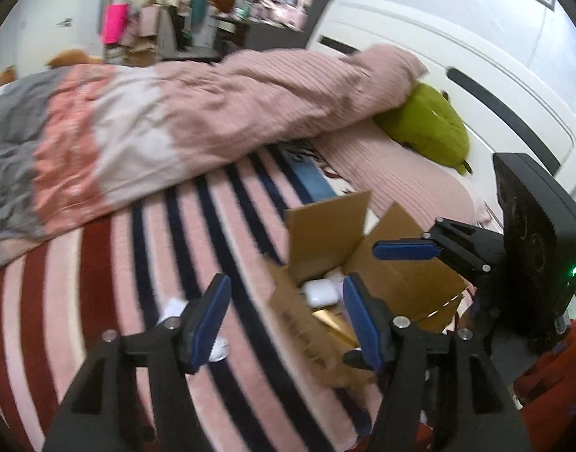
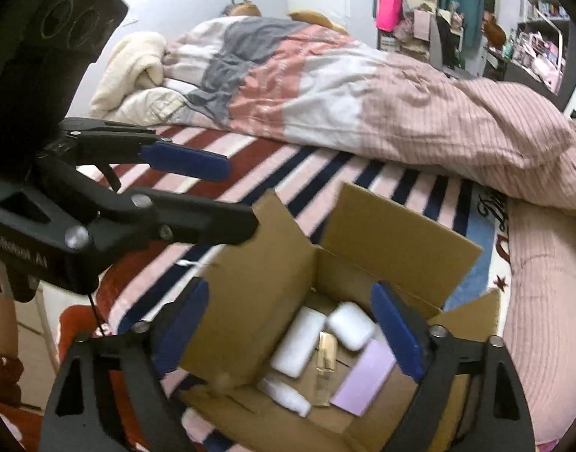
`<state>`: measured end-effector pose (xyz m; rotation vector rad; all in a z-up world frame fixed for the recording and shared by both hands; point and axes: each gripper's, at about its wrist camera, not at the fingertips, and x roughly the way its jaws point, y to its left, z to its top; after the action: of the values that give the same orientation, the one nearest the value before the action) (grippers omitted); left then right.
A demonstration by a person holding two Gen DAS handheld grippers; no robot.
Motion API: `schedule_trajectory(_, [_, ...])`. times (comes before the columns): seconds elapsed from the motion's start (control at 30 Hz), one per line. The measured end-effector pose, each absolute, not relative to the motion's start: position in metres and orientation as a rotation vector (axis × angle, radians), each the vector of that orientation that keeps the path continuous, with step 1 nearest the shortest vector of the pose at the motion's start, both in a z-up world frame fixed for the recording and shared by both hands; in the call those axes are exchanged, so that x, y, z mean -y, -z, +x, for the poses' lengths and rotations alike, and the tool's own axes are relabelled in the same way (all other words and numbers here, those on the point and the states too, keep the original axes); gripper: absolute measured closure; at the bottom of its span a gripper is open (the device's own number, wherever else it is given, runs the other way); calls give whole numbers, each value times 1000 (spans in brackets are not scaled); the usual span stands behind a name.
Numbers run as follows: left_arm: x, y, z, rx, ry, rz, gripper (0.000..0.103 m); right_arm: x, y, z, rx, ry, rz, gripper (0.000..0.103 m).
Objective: Organize rigid objects
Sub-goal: 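Move the right gripper to the white USB hub and close on it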
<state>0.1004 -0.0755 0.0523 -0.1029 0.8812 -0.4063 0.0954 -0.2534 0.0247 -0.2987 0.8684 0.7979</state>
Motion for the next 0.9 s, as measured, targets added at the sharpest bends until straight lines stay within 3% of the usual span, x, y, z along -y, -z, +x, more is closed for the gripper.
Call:
schedule_trajectory(0.2, [8,-55,54,-821,242,-134,44,204,-45,70,-755,-889,-273,6])
schedule_trajectory(0.3, [-26,-48,33,-799,164,-150,37,169,-44,57,-745,-953,-292,4])
schedule_trajectory(0.4, [-56,-35,18,-792,99,-163,36,133,-34,45,-757,-979,-316,5])
schedule_trajectory(0.7, [-112,24,5,-815,35,-201,35,61,51,53,-886,-871,-390,6])
schedule_trajectory(0.9, [-122,55,16,-843,42,-217,35,64,104,100,-929,-671,-345,18])
